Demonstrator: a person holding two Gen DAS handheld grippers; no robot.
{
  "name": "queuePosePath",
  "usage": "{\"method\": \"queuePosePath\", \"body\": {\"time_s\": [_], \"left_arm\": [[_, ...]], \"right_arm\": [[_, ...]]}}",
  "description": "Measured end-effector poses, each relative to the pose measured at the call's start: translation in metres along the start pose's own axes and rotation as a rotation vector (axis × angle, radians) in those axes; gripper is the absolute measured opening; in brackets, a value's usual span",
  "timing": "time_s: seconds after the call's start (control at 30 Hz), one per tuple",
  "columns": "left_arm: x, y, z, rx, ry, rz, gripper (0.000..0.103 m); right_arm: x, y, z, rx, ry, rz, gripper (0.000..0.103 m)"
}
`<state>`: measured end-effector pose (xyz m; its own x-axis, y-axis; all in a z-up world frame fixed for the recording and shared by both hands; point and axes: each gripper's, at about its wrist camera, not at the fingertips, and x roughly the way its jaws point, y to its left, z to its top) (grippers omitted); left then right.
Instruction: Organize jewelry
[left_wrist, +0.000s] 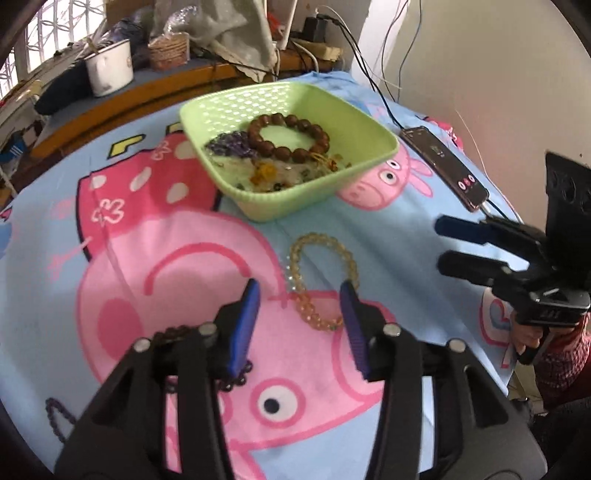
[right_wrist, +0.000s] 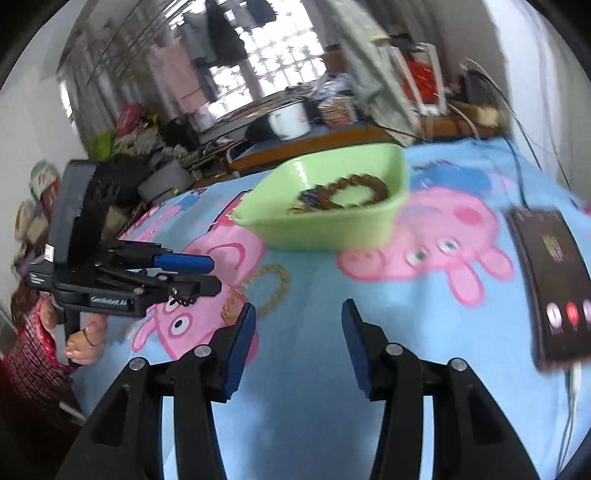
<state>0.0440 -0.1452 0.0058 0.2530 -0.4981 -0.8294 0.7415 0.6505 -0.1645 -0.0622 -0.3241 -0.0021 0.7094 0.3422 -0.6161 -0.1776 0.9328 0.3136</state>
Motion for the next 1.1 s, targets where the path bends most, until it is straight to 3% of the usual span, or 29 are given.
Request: {"method": "queuePosePath", "body": {"time_s": [0.13, 0.23, 0.3, 0.5, 0.67, 0.8, 0.97, 1.1], "left_arm": [[0.01, -0.007, -0.002, 0.02, 0.014, 0.012, 0.043], [0.019, -0.012, -0.002, 0.045, 0.03, 0.043, 0.041], [0.025, -0.01, -0.004, 0.05, 0.047, 0.06, 0.013], [0.026, 0.001, -0.006, 0.01, 0.036, 0.024, 0.008], [0.003, 0.006, 0.008, -0.013, -0.019, -0.025, 0.007], [-0.022, 0.003, 0.04, 0.003, -0.101, -0.037, 0.007], [-0.021, 0.0, 0.091, 0.021, -0.166, -0.009, 0.007], [0.006, 0.008, 0.121, -0.002, -0.141, 0.004, 0.007]], "right_arm": [[0.029, 0.01, 0.014, -0.08, 0.06, -0.014, 0.002], [0.055, 0.014, 0.023, -0.124, 0.118, -0.029, 0.0], [0.067, 0.014, 0.026, -0.139, 0.142, -0.037, 0.0], [0.076, 0.009, 0.022, -0.124, 0.171, 0.005, 0.0], [0.043, 0.009, 0.029, -0.067, 0.098, 0.086, 0.0], [0.01, 0.004, 0.058, -0.052, -0.021, 0.097, 0.0], [0.009, -0.024, 0.096, -0.01, -0.089, 0.031, 0.0], [0.034, -0.049, 0.112, 0.032, -0.064, -0.015, 0.0]]}}
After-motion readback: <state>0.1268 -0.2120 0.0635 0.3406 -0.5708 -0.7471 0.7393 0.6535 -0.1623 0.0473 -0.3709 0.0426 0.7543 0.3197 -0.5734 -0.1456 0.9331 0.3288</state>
